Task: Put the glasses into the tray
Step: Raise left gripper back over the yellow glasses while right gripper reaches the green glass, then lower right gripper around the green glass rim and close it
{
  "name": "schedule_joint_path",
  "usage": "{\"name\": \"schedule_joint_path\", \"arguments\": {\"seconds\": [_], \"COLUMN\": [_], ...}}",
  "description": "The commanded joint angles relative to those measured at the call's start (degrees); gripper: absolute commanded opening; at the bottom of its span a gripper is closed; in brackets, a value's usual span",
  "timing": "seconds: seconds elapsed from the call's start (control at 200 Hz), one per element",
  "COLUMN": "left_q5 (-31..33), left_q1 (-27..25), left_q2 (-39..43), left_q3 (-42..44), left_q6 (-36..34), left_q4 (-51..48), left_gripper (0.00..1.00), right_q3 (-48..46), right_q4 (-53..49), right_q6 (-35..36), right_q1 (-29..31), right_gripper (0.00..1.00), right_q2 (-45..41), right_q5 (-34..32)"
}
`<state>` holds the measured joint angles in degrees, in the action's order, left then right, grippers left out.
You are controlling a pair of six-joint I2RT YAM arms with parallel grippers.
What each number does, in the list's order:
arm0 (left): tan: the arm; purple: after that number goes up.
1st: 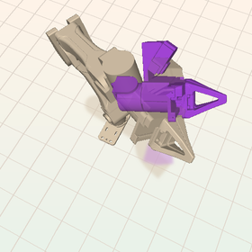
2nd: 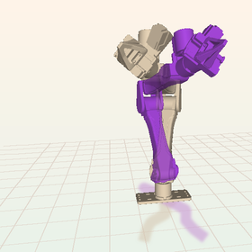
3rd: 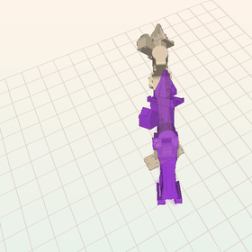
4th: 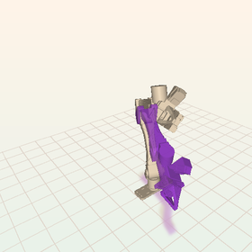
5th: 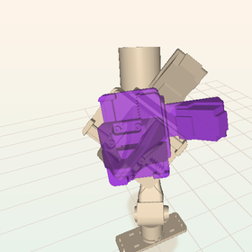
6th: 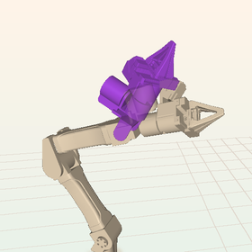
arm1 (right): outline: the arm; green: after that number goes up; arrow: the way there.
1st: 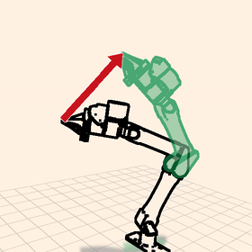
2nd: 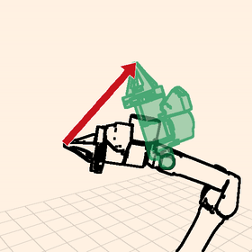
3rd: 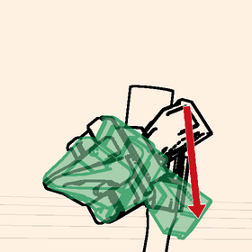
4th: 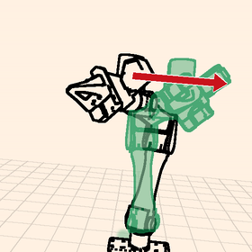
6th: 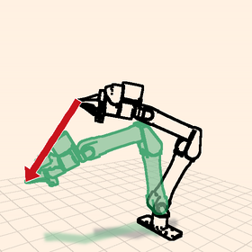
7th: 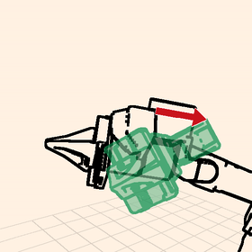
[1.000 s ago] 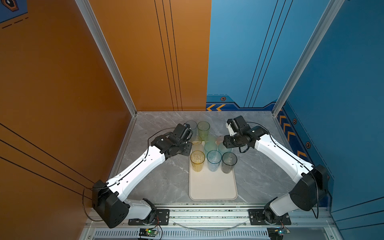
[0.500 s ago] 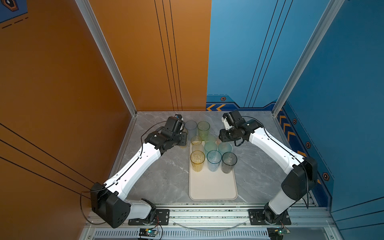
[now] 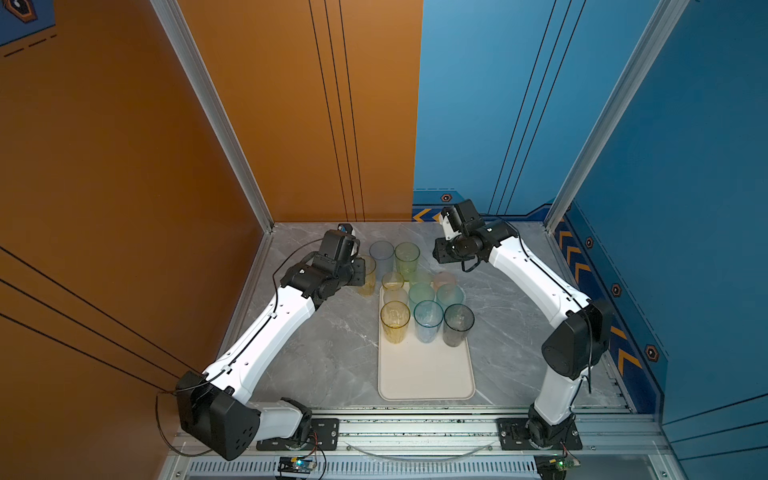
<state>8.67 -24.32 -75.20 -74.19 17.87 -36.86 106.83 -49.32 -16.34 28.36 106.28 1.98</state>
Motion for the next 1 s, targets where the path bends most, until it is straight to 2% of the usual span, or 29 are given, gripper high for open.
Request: {"name": "schedule_joint_path", "arguments": {"seconds": [0.0, 0.29, 0.541, 0.996], "left_q5": [0.56, -0.45, -1.11, -1.73], "left_q1": [0.97, 3.08, 4.17, 5.15], "left_q2": [1.88, 2.35, 1.81, 1.37], "left_q3": [0.97, 1.2, 1.15, 1.51], "left_q6": [-0.09, -0.71, -0.99, -1.08], "left_q4": [-0.29, -1.19, -1.23, -1.19], "left_gripper": [0.2, 0.2, 0.2, 0.2], "right_q3": [4.64, 16.22, 23.99, 27.65], "right_q4": [-3.27, -5.78, -7.85, -8.58], "right_q6": [0.58, 0.87, 0.96, 0.65], "right_q1": [-0.29, -0.36, -0.35, -0.32], "right_gripper": [0.38, 0.32, 0.32, 0.31], "right_q2": [3.45, 14.57, 21.37, 25.68], "right_q5": [0.65, -0.22, 0.6, 2.48]}}
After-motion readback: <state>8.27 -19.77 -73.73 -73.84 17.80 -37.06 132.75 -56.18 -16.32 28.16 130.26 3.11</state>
